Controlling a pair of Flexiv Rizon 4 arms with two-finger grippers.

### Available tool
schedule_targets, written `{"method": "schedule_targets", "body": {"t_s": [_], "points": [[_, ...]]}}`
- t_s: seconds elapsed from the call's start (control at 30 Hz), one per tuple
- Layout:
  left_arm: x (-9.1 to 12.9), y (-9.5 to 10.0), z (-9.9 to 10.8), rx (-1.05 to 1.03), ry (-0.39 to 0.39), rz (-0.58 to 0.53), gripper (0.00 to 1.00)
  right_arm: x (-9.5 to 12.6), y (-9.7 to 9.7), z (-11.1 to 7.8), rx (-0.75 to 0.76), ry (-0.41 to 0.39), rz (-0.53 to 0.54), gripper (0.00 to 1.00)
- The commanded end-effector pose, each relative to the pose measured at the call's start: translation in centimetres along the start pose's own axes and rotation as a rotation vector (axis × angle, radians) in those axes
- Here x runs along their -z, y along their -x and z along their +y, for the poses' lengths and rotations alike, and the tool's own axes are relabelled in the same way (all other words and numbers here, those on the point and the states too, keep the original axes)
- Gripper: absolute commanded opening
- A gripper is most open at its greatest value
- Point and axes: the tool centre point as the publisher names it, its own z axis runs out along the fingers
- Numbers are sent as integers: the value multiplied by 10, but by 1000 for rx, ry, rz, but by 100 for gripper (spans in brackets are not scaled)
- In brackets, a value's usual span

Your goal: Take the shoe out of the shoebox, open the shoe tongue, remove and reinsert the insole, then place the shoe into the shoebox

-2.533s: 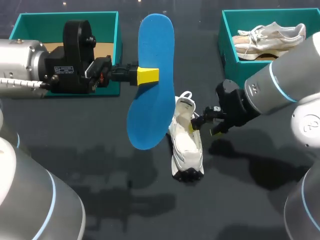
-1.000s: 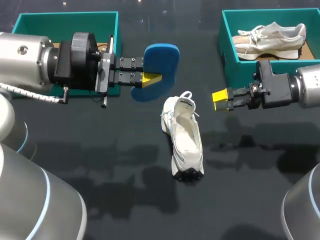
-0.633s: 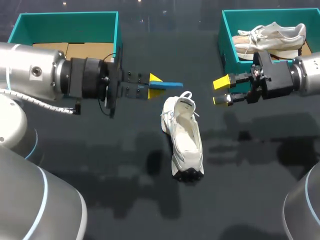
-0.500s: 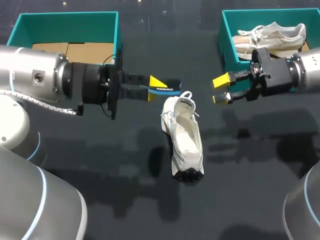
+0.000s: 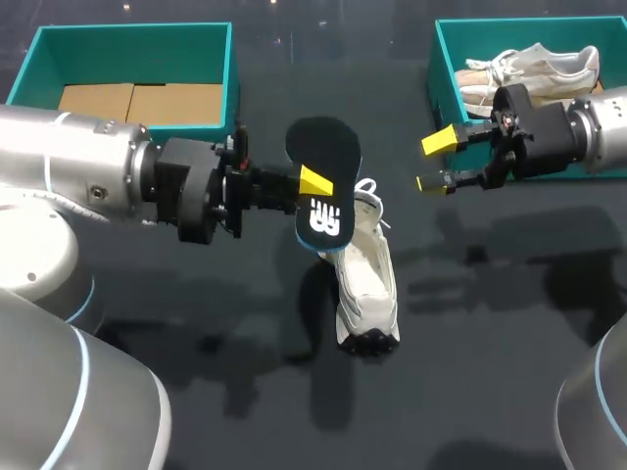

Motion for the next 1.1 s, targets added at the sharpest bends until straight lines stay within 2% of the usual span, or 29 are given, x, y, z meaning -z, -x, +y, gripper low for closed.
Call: {"method": "schedule_targets", "body": {"t_s": [0.03, 0.33, 0.37, 0.53, 0.77, 1.1], "points": [[-17, -3, 30, -558, 72, 18, 0, 0, 2, 3, -10, -29, -8, 100], [-17, -3, 30, -558, 72, 18, 0, 0, 2, 3, -10, -29, -8, 100], [-21, -7, 32, -571, 81, 42, 0, 0, 2, 3, -10, -29, -8, 100], [-36, -20, 46, -469, 96, 42, 0, -19, 2, 18, 37, -24, -43, 100], [-45, -26, 54, -406, 104, 35, 0, -44, 2, 23, 108, -54, -60, 100], [-51, -31, 72, -315, 176, 28, 0, -44, 2, 23, 108, -54, -60, 100]]}}
